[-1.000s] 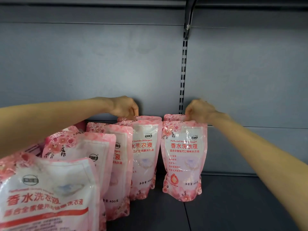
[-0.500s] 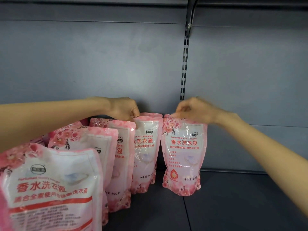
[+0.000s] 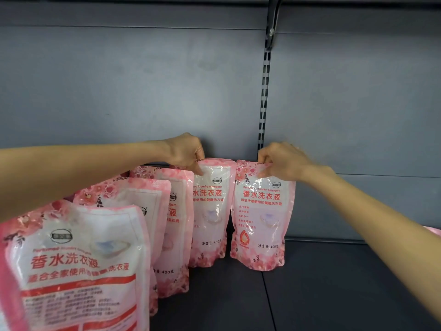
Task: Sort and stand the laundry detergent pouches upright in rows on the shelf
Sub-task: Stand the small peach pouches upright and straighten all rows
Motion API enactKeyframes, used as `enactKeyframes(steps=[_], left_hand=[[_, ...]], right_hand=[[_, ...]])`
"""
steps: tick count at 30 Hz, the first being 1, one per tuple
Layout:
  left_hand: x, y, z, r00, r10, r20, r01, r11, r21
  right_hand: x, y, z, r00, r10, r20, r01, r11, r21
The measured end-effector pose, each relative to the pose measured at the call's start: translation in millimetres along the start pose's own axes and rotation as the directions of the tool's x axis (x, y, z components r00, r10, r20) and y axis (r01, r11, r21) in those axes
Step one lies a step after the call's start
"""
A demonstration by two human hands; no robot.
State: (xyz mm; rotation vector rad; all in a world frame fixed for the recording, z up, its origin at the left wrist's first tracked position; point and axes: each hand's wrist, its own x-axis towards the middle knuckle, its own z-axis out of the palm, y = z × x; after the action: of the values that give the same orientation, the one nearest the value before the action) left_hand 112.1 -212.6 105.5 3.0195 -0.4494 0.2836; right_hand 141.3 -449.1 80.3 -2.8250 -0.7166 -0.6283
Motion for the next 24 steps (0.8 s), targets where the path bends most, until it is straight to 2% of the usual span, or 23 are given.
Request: enactKeyframes(steps=[11, 15, 20, 24], left_hand=[[-8.5, -1.2, -3.8, 0.993, -0.012, 0.121, 0.017, 0.999, -0.039], [-20.8, -3.0, -9.0, 0.988, -0.026, 0.155, 0.028, 0.999, -0.016], [-43.7, -16.1, -21.5, 0.984, -0.053, 0.172, 0.064, 0.996, -0.057], [-72.9, -30.0, -32.0, 0.992, -0.067, 0.103, 0.089, 0.969, -0.230]], right_hand=[[-9.9, -6.6, 2.4, 0.998, 0.039, 0.047, -0.039, 0.999, -0.004], [-10.0, -14.0, -0.5, 0.998, 0.015, 0.068, -0.020, 0.997, 0.081], [-6.5, -35.0, -6.2, 0.996, -0.052, -0.072, 0.066, 0.975, 0.212], [-10.1, -62.6, -12.9, 0.962, -0.135, -0.238, 0.202, 0.936, 0.288]])
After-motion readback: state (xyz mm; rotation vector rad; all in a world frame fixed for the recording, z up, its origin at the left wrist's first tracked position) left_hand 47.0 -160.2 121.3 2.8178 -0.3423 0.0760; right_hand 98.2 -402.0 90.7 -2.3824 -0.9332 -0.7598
